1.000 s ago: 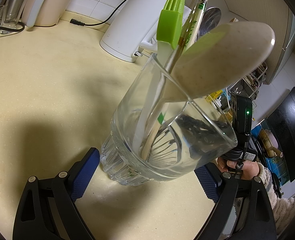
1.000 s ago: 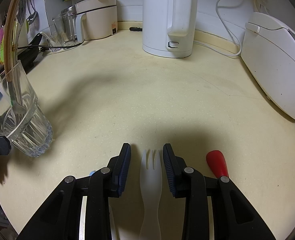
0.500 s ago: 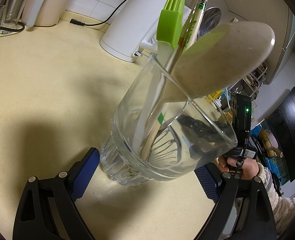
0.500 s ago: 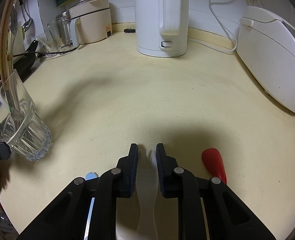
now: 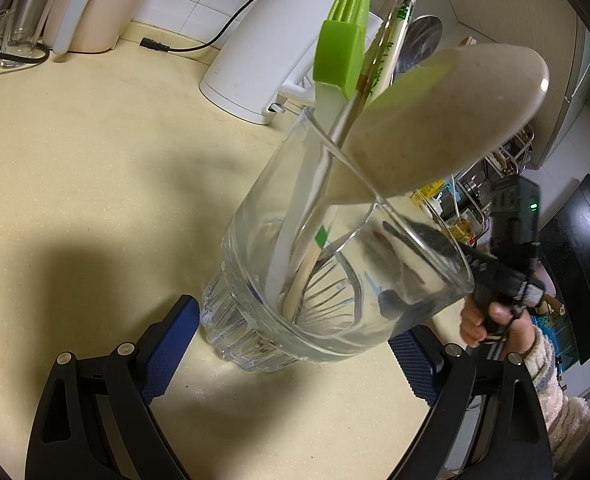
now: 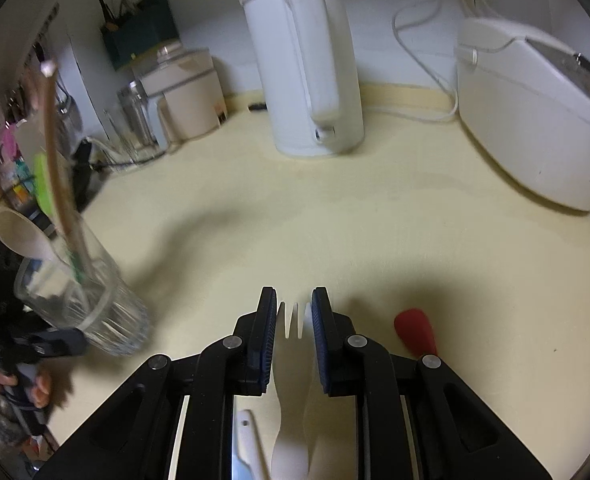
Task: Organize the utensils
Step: 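Lift the white spork with the right gripper toward the held glass, then lower the white spork into the glass held by the left gripper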
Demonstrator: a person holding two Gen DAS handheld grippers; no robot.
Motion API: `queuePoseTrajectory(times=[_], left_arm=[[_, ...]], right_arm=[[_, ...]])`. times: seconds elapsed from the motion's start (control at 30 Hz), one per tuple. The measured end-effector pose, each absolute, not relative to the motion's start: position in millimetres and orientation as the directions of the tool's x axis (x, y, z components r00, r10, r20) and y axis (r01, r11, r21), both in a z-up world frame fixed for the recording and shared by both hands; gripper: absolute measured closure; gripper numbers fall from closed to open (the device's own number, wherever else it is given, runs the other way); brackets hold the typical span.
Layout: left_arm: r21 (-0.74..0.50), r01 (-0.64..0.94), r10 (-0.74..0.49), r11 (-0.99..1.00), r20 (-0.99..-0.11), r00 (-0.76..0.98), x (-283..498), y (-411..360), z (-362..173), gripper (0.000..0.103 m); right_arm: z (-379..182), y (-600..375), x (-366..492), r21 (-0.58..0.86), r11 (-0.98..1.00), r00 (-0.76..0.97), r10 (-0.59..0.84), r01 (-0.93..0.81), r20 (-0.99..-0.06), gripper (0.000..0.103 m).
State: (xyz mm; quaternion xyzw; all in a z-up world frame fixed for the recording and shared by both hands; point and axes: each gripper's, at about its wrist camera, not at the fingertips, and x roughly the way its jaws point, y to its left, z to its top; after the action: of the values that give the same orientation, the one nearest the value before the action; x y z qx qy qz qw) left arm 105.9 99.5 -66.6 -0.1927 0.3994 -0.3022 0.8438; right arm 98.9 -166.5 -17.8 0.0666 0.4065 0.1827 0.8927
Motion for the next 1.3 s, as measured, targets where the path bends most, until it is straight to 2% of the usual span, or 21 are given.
queuePoseTrajectory(times=[0.3,0.57,1.3], left_arm=[[-0.566,0.356,-0.664,0.743,-0.558,0.498,106.0,99.3,-66.5,0.009],[-0.566,0.356,-0.664,0.743,-0.558,0.498,105.9,99.6,-66.6,0.009],[-0.566,0.356,-0.664,0.743,-0.558,0.498,106.1,99.4,-66.6,0.009]], right_arm=[[15.9,-175.9,81.0,0.273,0.925,0.671,0.380,-0.265,-0.636,0.085],[39.1,-183.1,63.6,0.208,0.950,0.759,0.311,-0.232,-0.572,0.085],[65.2,-180.3,47.0,0.109,0.976,0.823,0.218,-0.189,-0.525,0.085]])
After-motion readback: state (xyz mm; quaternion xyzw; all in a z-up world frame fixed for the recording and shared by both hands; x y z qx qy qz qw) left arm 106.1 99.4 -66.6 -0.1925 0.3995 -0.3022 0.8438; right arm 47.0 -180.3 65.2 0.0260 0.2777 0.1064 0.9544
